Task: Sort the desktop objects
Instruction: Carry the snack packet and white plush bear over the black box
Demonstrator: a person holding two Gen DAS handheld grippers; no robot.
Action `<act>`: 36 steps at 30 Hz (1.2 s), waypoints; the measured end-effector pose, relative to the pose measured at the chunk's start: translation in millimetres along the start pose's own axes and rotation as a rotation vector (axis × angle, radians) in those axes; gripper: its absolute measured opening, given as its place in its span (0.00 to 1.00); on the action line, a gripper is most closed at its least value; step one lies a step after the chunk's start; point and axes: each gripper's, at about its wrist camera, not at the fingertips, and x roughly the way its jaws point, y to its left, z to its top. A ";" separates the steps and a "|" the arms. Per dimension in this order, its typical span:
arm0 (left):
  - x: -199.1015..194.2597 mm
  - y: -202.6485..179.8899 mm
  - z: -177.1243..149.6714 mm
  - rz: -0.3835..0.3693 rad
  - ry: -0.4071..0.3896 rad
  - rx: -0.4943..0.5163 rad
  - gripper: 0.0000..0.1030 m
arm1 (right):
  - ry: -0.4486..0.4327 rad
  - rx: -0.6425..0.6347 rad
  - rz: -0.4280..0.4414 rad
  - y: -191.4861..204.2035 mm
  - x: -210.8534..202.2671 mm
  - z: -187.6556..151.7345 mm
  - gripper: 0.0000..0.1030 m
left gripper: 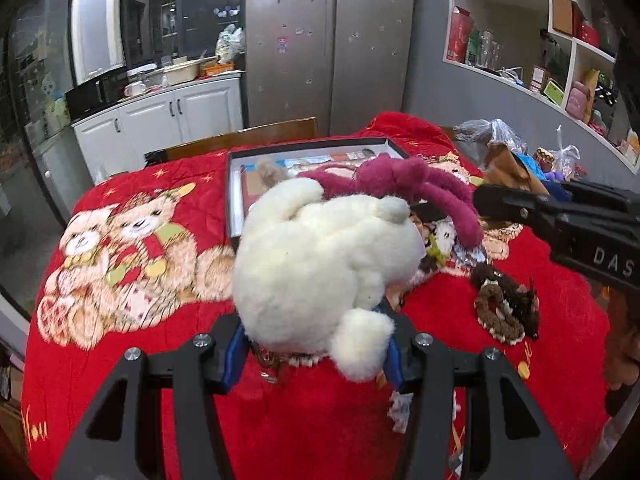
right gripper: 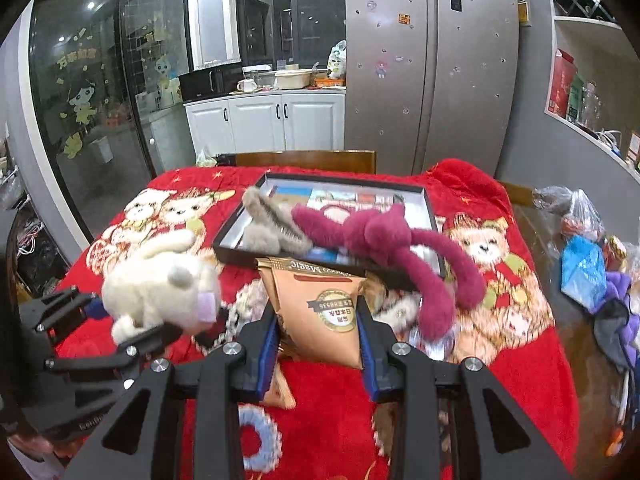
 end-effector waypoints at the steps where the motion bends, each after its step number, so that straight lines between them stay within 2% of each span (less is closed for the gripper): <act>1: 3.6 0.9 5.3 -0.004 0.004 0.001 0.53 | 0.001 -0.002 0.003 -0.4 2.1 4.8 0.33; 6: 23.7 5.2 39.0 -0.022 -0.002 0.012 0.53 | 0.007 0.002 0.011 -8.7 15.1 30.0 0.33; 11: 59.3 11.9 68.3 -0.026 0.028 0.013 0.53 | 0.019 0.002 0.006 -20.1 35.2 48.3 0.33; 17: 105.0 21.0 96.5 -0.016 0.052 -0.004 0.53 | 0.081 0.016 0.032 -36.4 84.1 67.4 0.33; 22: 128.6 25.0 112.5 -0.008 0.056 -0.011 0.53 | 0.139 0.026 0.055 -46.1 131.9 81.3 0.33; 29: 144.1 28.0 108.4 -0.019 0.070 -0.015 0.54 | 0.188 0.044 0.071 -49.9 168.4 77.9 0.33; 36: 153.5 28.5 99.4 -0.035 0.084 -0.011 0.54 | 0.180 0.008 0.054 -44.4 158.2 71.1 0.33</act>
